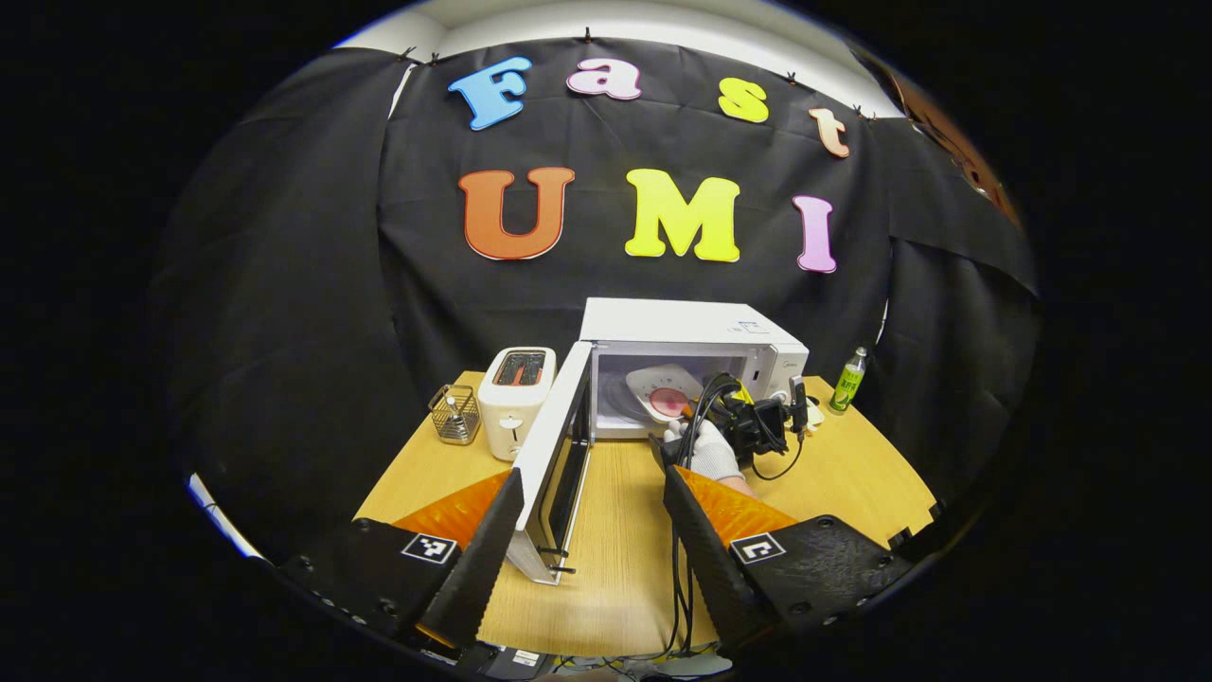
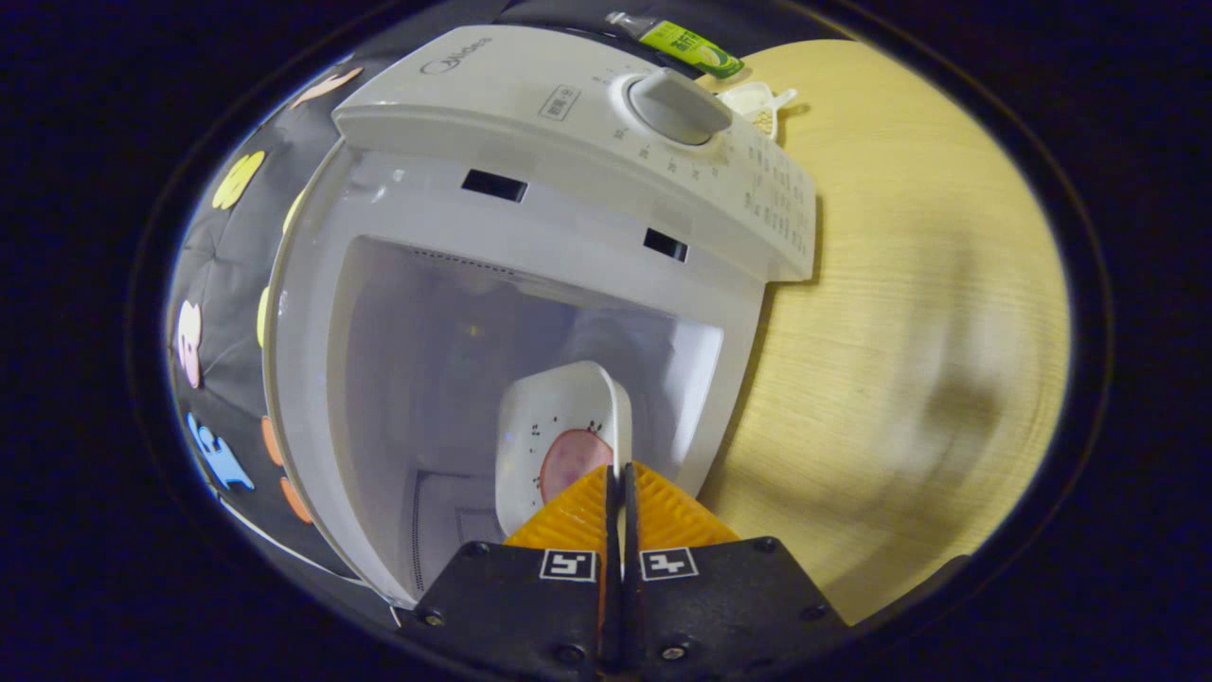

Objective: Open the microwave oven with the left hand, put the food in, and close the microwave oven.

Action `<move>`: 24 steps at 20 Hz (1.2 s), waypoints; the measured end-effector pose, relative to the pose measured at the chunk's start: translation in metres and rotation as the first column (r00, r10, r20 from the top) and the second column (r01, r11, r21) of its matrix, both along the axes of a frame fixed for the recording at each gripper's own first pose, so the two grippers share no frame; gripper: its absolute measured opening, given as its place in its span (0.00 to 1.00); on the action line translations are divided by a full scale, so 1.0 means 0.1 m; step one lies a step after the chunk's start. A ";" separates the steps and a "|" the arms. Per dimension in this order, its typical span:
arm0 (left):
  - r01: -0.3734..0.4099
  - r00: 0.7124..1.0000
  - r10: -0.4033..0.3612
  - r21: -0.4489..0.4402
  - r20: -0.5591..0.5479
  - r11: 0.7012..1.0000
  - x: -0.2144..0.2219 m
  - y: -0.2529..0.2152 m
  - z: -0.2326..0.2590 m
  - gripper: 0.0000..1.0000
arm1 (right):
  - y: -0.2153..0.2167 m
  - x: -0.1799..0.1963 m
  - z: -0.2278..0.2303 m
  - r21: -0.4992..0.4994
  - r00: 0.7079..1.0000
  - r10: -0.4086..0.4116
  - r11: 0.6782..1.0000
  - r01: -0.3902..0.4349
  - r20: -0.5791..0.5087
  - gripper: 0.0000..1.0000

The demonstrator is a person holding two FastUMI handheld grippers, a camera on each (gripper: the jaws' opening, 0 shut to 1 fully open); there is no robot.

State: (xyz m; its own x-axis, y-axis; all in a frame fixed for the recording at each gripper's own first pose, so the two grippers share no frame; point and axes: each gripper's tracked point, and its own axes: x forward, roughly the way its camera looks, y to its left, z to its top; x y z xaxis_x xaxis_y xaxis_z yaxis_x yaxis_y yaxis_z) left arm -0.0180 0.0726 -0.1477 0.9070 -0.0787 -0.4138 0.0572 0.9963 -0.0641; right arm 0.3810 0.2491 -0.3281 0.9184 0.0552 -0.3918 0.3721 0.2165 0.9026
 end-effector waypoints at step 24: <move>0.039 0.987 -0.035 -0.021 0.156 0.999 0.14 0.11 0.32 0.92 | -0.84 -1.30 1.23 -0.524 0.938 0.338 0.814 -0.250 0.078 1.00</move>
State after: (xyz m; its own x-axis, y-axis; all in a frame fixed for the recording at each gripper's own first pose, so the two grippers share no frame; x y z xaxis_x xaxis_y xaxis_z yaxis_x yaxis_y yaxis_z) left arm -0.0036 0.0840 -0.1161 0.9564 -0.1216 -0.2654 0.1053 0.9916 -0.0751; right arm 0.2511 0.1654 -0.2046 0.9419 0.1702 -0.2896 0.0778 0.7281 0.6810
